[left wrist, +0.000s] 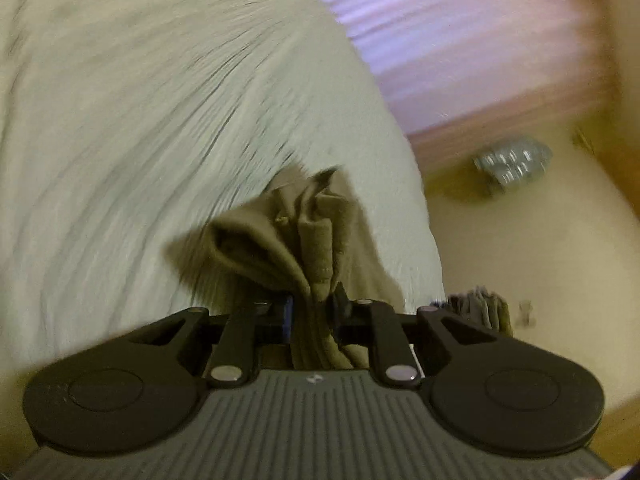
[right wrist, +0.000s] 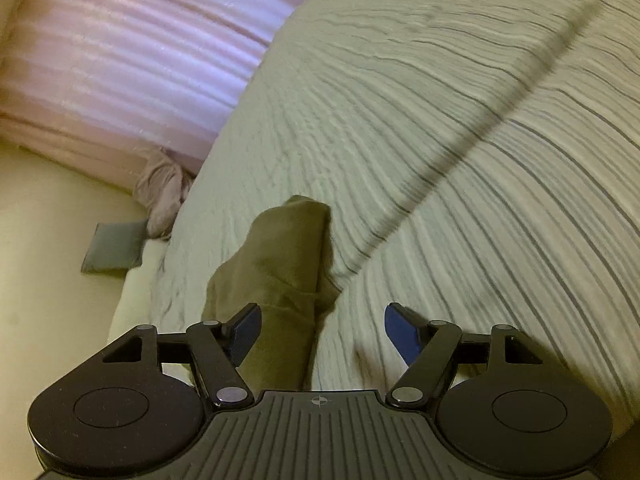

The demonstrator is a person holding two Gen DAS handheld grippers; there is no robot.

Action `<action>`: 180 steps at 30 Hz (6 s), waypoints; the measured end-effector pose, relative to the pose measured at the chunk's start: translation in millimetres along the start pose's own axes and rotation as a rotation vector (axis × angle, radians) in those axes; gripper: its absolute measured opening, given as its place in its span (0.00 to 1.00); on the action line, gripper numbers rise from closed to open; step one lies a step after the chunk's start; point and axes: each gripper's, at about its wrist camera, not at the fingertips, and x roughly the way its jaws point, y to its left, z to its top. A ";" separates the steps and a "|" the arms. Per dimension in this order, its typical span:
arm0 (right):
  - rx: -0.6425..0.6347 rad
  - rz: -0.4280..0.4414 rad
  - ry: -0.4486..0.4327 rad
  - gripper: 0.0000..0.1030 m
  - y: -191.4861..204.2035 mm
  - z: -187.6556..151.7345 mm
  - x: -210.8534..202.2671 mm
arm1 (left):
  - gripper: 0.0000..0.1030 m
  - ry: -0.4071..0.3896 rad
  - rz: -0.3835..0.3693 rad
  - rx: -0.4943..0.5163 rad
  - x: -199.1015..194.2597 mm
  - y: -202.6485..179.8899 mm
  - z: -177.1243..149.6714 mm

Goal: Fold clothes

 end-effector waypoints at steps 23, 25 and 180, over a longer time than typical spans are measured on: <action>-0.203 0.295 0.328 0.17 28.4 57.7 152.3 | 0.17 0.048 -0.055 0.084 14.6 34.2 73.7; -0.201 0.324 0.294 0.17 30.3 48.4 134.5 | 0.17 0.049 -0.063 0.198 17.2 19.9 89.4; -0.915 -0.206 0.006 0.38 106.7 -121.1 105.9 | 0.05 0.040 0.213 0.769 -23.3 -41.8 -18.0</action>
